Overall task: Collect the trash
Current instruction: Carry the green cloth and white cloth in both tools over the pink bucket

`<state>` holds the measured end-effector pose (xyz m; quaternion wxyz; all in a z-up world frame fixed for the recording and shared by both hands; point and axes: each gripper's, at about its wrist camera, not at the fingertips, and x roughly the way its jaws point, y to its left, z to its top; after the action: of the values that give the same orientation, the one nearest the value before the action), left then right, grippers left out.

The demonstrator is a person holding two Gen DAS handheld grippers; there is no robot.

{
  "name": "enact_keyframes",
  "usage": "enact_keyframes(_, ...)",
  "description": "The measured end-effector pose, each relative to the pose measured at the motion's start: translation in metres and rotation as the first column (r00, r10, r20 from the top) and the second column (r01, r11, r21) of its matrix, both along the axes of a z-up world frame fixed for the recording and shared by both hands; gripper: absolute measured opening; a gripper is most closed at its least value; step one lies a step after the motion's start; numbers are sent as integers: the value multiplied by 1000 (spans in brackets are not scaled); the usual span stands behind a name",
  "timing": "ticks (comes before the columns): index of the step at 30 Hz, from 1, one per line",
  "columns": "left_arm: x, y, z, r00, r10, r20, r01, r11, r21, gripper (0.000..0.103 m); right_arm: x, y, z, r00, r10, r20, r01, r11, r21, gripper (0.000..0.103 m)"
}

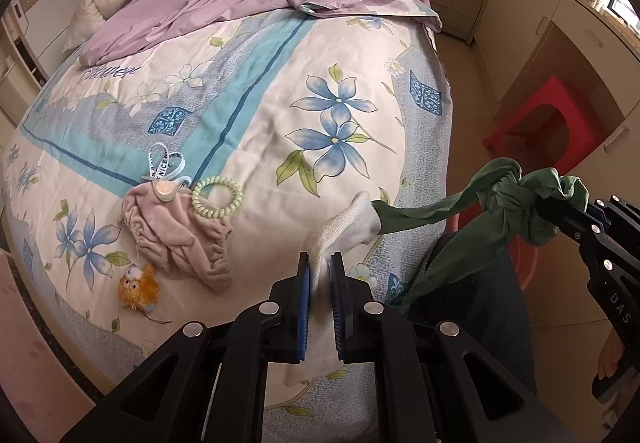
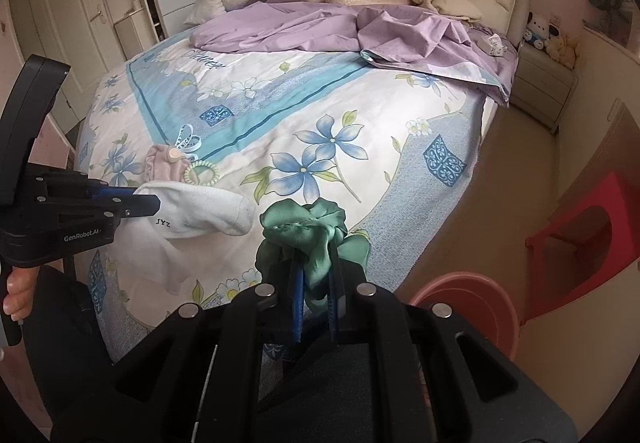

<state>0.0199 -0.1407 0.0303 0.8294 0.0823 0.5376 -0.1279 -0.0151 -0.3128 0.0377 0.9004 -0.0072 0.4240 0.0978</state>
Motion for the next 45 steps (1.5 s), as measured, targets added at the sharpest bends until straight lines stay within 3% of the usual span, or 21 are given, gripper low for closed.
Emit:
enact_keyframes(19,28,-124,6,980,-199,14,199,980,7,11,0,-101,11,976,-210,60,210,978,-3,9)
enact_keyframes(36,16,-248,-8,909,-416,-18,415,910,-13,11,-41,-194,-1,906,-422,26,423,906,-18,9)
enact_keyframes(45,-3,-301,-33,864,-499,-62,500,866,10,11,-62,-226,-23,871,-491,-15,491,871,-22,9)
